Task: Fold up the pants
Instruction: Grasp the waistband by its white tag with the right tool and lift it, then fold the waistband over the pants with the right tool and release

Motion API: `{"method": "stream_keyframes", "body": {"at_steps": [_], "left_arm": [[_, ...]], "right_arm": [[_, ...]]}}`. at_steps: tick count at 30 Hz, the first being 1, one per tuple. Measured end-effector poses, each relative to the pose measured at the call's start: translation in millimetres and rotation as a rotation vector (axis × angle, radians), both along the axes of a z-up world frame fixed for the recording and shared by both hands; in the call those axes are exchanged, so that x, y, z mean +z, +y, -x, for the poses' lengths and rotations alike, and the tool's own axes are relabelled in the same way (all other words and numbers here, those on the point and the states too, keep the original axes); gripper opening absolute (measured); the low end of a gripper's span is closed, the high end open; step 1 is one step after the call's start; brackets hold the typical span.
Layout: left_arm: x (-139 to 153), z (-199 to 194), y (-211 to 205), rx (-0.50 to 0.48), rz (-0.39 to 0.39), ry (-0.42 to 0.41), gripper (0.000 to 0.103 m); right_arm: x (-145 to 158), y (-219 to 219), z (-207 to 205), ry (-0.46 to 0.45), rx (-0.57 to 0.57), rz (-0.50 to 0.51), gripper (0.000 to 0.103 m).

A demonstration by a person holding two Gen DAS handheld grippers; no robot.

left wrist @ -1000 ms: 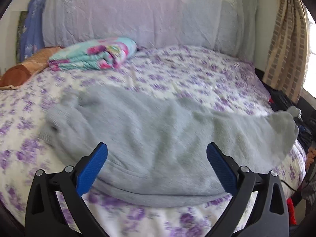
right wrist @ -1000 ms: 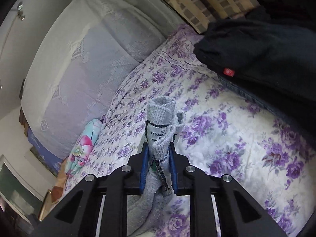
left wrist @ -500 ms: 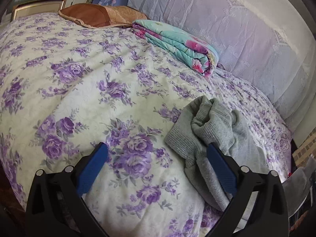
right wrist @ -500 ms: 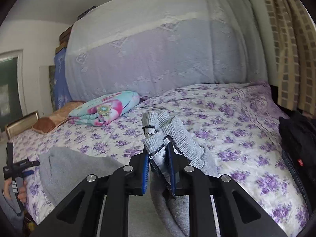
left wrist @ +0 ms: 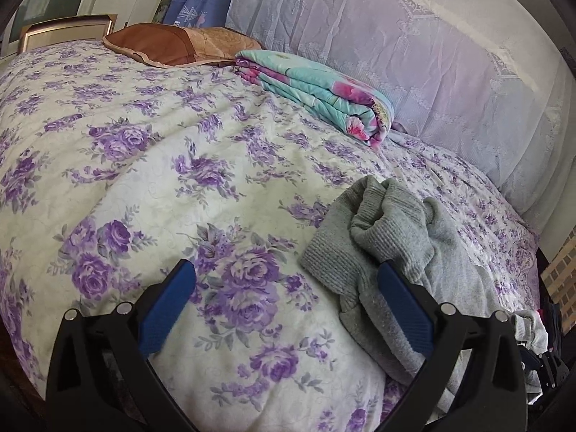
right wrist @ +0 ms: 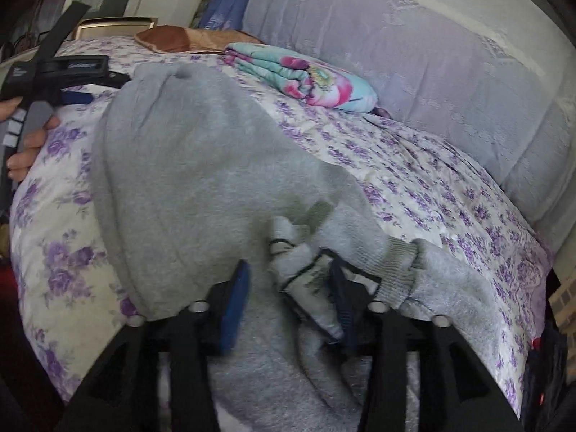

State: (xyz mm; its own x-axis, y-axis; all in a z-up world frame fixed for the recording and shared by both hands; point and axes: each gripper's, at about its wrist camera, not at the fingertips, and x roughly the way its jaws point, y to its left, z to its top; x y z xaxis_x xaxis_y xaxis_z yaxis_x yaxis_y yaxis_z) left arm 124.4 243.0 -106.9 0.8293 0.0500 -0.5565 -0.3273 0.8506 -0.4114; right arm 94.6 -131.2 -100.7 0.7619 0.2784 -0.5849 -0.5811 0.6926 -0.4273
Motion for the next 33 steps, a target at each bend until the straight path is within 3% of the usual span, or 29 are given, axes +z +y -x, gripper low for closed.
{"method": "stream_keyframes", "body": {"at_steps": [3,7,10,11,13,14,15,19,22,24,26,27,30,33], "left_arm": [[-0.2,0.4,0.9,-0.005,0.004,-0.004,0.099],[-0.3,0.4,0.9,-0.006,0.004,-0.004,0.099],[-0.3,0.4,0.8,-0.005,0.004,-0.004,0.099],[-0.4,0.4,0.8,-0.005,0.004,-0.004,0.099],[-0.4,0.4,0.9,-0.006,0.003,-0.004,0.099],[-0.5,0.4,0.9,-0.006,0.003,-0.004,0.099],[-0.5,0.4,0.9,-0.005,0.003,-0.004,0.099],[-0.5,0.3,0.8,-0.006,0.003,-0.004,0.099],[-0.4,0.5,0.5,-0.006,0.004,-0.005,0.099],[-0.6,0.2,0.6,-0.006,0.003,-0.004,0.099],[-0.5,0.1,0.6,-0.007,0.004,-0.003,0.099],[-0.5,-0.2,0.6,-0.007,0.004,-0.001,0.099],[1.2,0.4,-0.1,-0.019,0.012,0.014,0.099],[7.4,4.1,0.5,-0.055,0.086,0.009,0.098]], "right_arm": [[29.0,-17.1,8.0,0.086,0.073,-0.166,0.063],[72.8,-60.6,-4.5,0.051,-0.077,-0.366,0.063],[72.6,-87.8,-34.7,0.022,-0.278,-0.365,0.065],[65.1,-93.6,-44.6,0.048,-0.316,-0.364,0.067],[34.5,-96.9,-63.1,0.148,-0.359,-0.323,0.080],[13.7,-91.4,-72.9,0.214,-0.366,-0.268,0.084],[-0.1,-90.1,-74.6,0.222,-0.358,-0.266,0.087],[11.2,-104.0,-74.2,0.247,-0.347,-0.363,0.087],[35.4,-113.5,-51.5,0.122,-0.335,-0.454,0.087],[41.5,-113.7,-46.2,0.062,-0.334,-0.451,0.093],[23.2,-109.8,-64.6,0.130,-0.351,-0.373,0.099],[1.9,-105.7,-79.7,0.243,-0.360,-0.311,0.100],[3.4,-116.9,-81.7,0.272,-0.336,-0.390,0.100],[4.0,-122.9,-75.7,0.252,-0.313,-0.422,0.100]]}}
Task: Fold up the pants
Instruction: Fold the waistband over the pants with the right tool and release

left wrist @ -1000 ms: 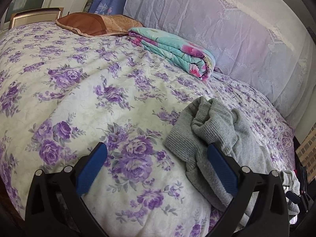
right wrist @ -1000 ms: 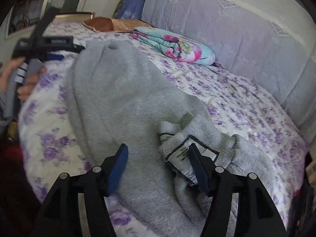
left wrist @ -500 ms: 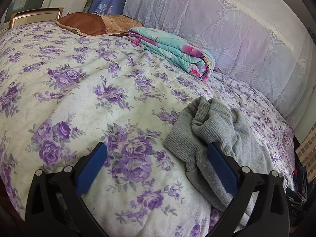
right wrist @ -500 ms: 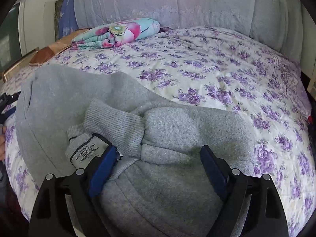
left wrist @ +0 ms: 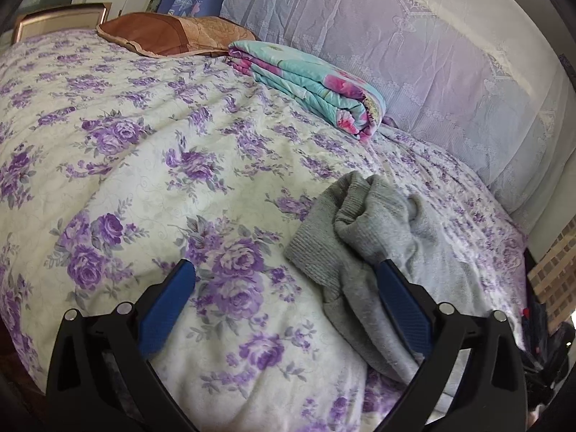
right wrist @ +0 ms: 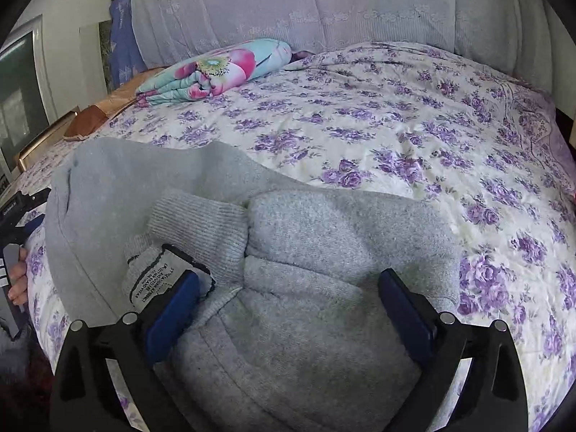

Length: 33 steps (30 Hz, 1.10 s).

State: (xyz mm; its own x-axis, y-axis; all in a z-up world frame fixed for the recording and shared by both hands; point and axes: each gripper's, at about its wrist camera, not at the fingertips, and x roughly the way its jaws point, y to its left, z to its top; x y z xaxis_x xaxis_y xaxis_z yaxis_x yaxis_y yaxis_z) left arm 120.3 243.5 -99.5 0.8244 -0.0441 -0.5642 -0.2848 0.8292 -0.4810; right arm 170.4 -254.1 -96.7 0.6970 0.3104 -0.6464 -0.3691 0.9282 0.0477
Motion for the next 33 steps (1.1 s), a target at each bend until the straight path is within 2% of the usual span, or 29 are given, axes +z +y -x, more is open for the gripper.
{"method": "stream_keyframes", "body": {"at_steps": [4,6,10,14,17,18,21,25,29,31,33], "left_arm": [[6.1,-1.4,-1.7,-0.048,0.138,-0.003,0.098],[7.7,-8.4,-6.9,-0.081,0.176,0.009,0.098],[4.6,-28.5,-22.7,-0.078,0.110,0.073,0.098],[2.5,-43.6,-29.3,-0.064,0.060,0.103,0.098],[1.3,-54.9,-30.7,-0.063,0.039,0.121,0.098],[0.1,-58.6,-31.4,-0.061,0.028,0.129,0.098],[0.5,-58.5,-31.7,-0.047,0.030,0.118,0.098],[4.9,-51.1,-30.2,-0.040,0.055,0.089,0.076],[14.1,-45.8,-32.2,-0.060,0.041,0.077,0.066],[17.7,-43.3,-31.2,-0.066,0.046,0.069,0.061],[21.3,-41.5,-30.9,-0.076,0.057,0.063,0.056]], "right_arm": [[21.5,-25.9,21.7,-0.126,0.036,-0.145,0.099],[33.8,-43.1,26.7,-0.181,0.027,-0.193,0.099],[39.7,-73.6,24.0,-0.204,-0.054,-0.207,0.099],[14.2,-92.5,5.3,-0.063,-0.103,-0.286,0.099],[-15.6,-89.5,-20.2,0.134,-0.105,-0.274,0.099],[-21.7,-88.7,-23.9,0.169,-0.109,-0.275,0.099],[-24.1,-89.7,-22.7,0.169,-0.094,-0.309,0.099],[-25.2,-91.0,-21.1,0.174,-0.088,-0.335,0.099],[-21.6,-94.9,-18.8,0.159,-0.077,-0.368,0.099],[-9.8,-100.1,-8.2,0.088,-0.087,-0.399,0.099],[9.8,-98.8,6.8,-0.023,-0.090,-0.388,0.099]]}}
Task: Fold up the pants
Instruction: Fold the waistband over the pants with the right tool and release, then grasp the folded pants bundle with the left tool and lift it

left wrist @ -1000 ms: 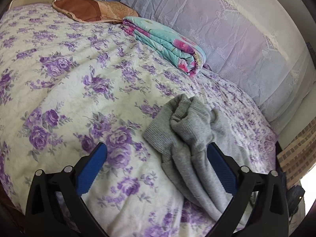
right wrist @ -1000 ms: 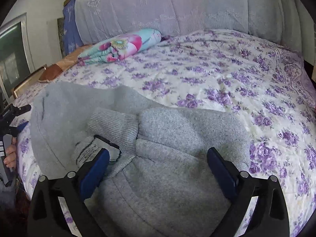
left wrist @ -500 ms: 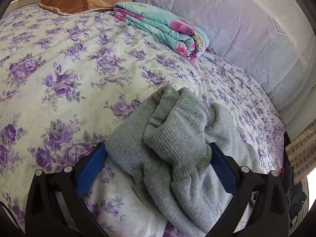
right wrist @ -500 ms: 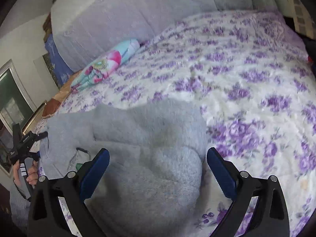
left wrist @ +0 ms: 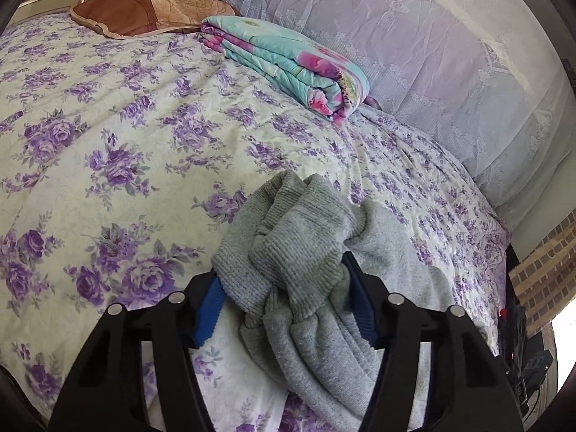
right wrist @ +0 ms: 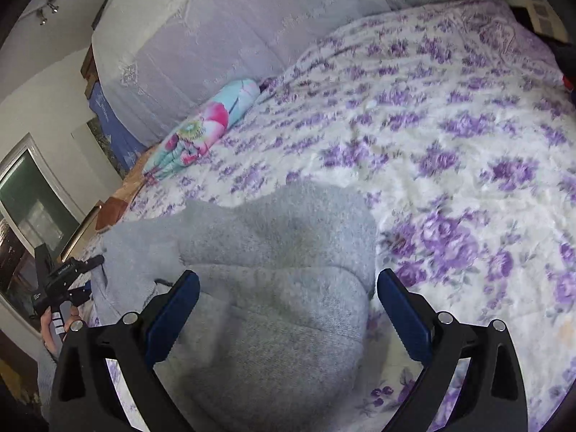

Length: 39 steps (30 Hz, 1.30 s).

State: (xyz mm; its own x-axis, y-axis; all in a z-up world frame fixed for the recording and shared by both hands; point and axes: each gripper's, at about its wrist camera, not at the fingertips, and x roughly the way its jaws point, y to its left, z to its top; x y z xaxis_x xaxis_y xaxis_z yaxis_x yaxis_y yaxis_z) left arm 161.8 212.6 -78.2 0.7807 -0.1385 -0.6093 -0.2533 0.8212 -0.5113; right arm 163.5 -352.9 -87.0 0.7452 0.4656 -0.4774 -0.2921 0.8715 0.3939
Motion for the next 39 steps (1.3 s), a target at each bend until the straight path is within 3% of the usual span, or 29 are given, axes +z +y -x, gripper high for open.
{"method": "stream_keyframes", "body": {"at_steps": [2,4,7,12,14,17,19,24,27,29,33,36,39], "left_arm": [[6.1,1.7,-3.1,-0.005,-0.009,-0.011,0.052],[13.6,3.5,-9.7,-0.007,-0.039,-0.024,0.050],[24.7,7.0,-19.7,-0.010,-0.090,-0.047,0.047],[29.7,4.5,-26.4,-0.013,-0.157,-0.033,0.049],[14.6,-1.4,-15.5,0.013,-0.091,0.010,0.052],[-5.7,-0.2,-0.2,0.030,0.018,0.007,0.063],[-19.3,-1.1,7.9,0.010,0.106,0.012,0.079],[-29.9,3.6,18.9,-0.006,0.210,-0.059,0.081],[-34.3,3.0,23.0,-0.038,0.287,-0.082,0.048],[-34.2,5.1,25.4,-0.038,0.320,-0.097,0.041],[-12.7,14.7,14.6,-0.044,0.267,-0.127,0.037],[29.1,21.9,-9.5,-0.067,0.129,-0.176,0.037],[73.7,31.4,-45.6,-0.111,-0.037,-0.242,0.037]], "right_arm": [[14.9,14.8,6.7,-0.048,0.042,0.064,0.099],[15.7,41.5,5.0,-0.030,0.088,0.187,0.099],[-16.4,84.8,-7.1,0.032,0.108,0.473,0.100],[-13.8,77.6,-5.0,0.021,0.108,0.414,0.100],[-13.7,76.5,-3.8,0.019,0.110,0.399,0.100],[-13.8,77.1,-3.8,0.020,0.110,0.398,0.100],[-13.9,77.4,-3.7,0.020,0.111,0.394,0.100],[-13.7,77.7,-4.1,0.020,0.110,0.393,0.100],[-13.8,78.0,-4.2,0.020,0.110,0.393,0.100],[-14.2,77.9,-4.4,0.021,0.111,0.390,0.100],[-13.5,78.5,-3.9,0.020,0.112,0.378,0.100],[-5.1,70.6,2.7,-0.018,0.104,0.310,0.100],[19.9,58.9,22.2,-0.136,0.072,0.205,0.100]]}}
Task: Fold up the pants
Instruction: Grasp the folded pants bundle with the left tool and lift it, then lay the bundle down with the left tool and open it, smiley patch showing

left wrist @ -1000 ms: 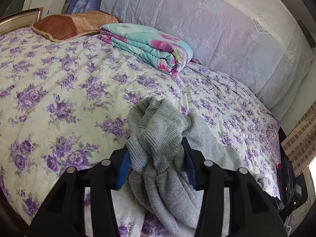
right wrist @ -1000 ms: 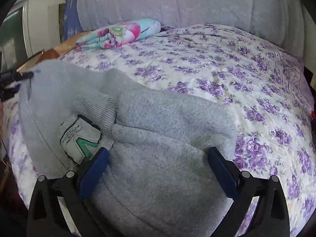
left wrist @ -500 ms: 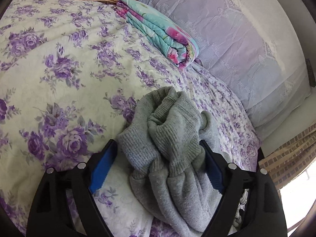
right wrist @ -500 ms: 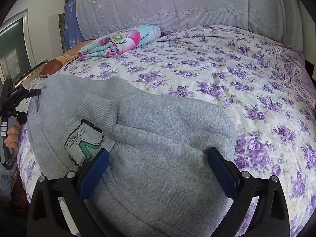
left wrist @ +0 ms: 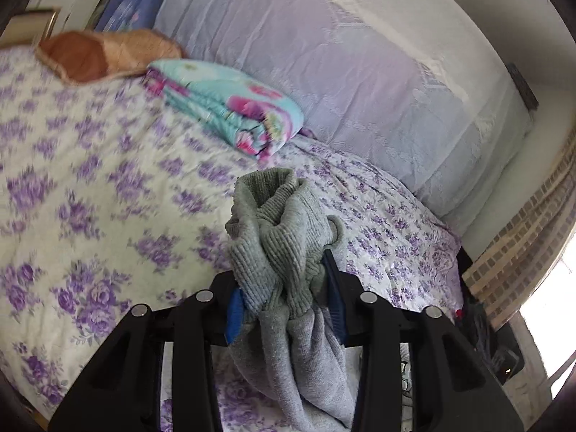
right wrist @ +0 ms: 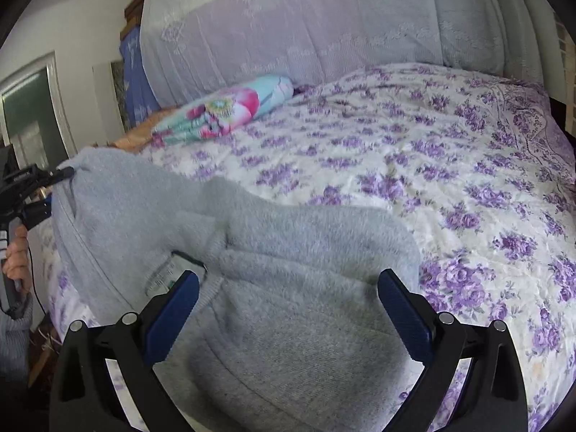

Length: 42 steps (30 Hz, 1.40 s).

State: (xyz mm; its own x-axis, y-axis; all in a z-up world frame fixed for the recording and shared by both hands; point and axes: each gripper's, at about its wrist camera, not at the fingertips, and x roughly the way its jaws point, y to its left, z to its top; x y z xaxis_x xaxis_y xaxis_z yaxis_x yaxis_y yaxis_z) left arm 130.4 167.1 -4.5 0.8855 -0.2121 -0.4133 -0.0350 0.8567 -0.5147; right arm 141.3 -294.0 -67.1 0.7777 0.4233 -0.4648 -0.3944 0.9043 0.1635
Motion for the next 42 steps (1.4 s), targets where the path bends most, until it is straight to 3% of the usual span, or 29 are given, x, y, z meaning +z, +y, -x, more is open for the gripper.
{"method": "stream_keyframes", "body": {"at_steps": [3,5,6,8,11,14,18,19,21,23,26,28,32,38,40,42], "left_arm": [[33.7,6.0,-40.3,-0.033,-0.141,-0.061,0.037],[48.6,8.8,-69.1,-0.056,-0.233,-0.089,0.037],[54.0,9.5,-83.8,-0.067,-0.274,-0.103,0.037],[60.9,9.0,-110.8,-0.097,-0.338,-0.121,0.036],[68.1,9.0,-147.7,-0.142,-0.402,-0.147,0.036],[70.9,8.2,-186.6,-0.194,-0.464,-0.174,0.035],[58.4,1.8,-241.9,-0.293,-0.514,-0.182,0.033],[51.9,-1.2,-255.8,-0.322,-0.523,-0.177,0.023],[30.5,-11.4,-286.3,-0.405,-0.539,-0.131,0.023],[-2.1,-19.2,-318.3,-0.444,-0.624,-0.092,0.023],[-39.2,-16.8,-345.0,-0.489,-0.682,-0.054,0.023],[-40.9,-8.7,-348.9,-0.469,-0.726,-0.090,0.023],[-33.4,-10.4,-342.4,-0.480,-0.692,-0.078,0.023],[-28.1,-3.5,-356.8,-0.499,-0.711,-0.106,0.023],[-33.3,-0.8,-364.1,-0.510,-0.740,-0.112,0.023],[-51.6,-4.1,-376.0,-0.531,-0.819,-0.075,0.025]], "right_arm": [[0.8,17.9,-11.3,0.027,-0.051,0.141,0.100],[-33.9,43.8,-35.0,0.171,-0.020,0.339,0.100],[-38.3,48.1,-33.4,0.135,-0.009,0.362,0.100],[-28.9,39.3,-33.2,0.152,0.004,0.299,0.100],[-17.4,-0.3,-23.4,0.129,0.038,0.055,0.099],[-16.7,-57.9,-16.4,0.125,-0.058,-0.179,0.099],[-42.3,-122.2,-21.0,0.214,-0.238,-0.317,0.099],[-52.0,-133.2,-23.4,0.253,-0.256,-0.376,0.099],[-56.3,-143.4,-24.1,0.249,-0.242,-0.457,0.099],[-55.4,-140.6,-23.3,0.227,-0.237,-0.448,0.099],[-57.5,-141.4,-25.7,0.230,-0.219,-0.458,0.099],[-58.8,-145.9,-25.1,0.226,-0.210,-0.491,0.099],[-58.3,-147.4,-24.9,0.223,-0.205,-0.499,0.099],[-58.8,-149.2,-24.5,0.219,-0.204,-0.510,0.099],[-58.9,-149.7,-24.5,0.219,-0.204,-0.512,0.099],[-59.3,-150.5,-24.5,0.218,-0.206,-0.517,0.099]]}}
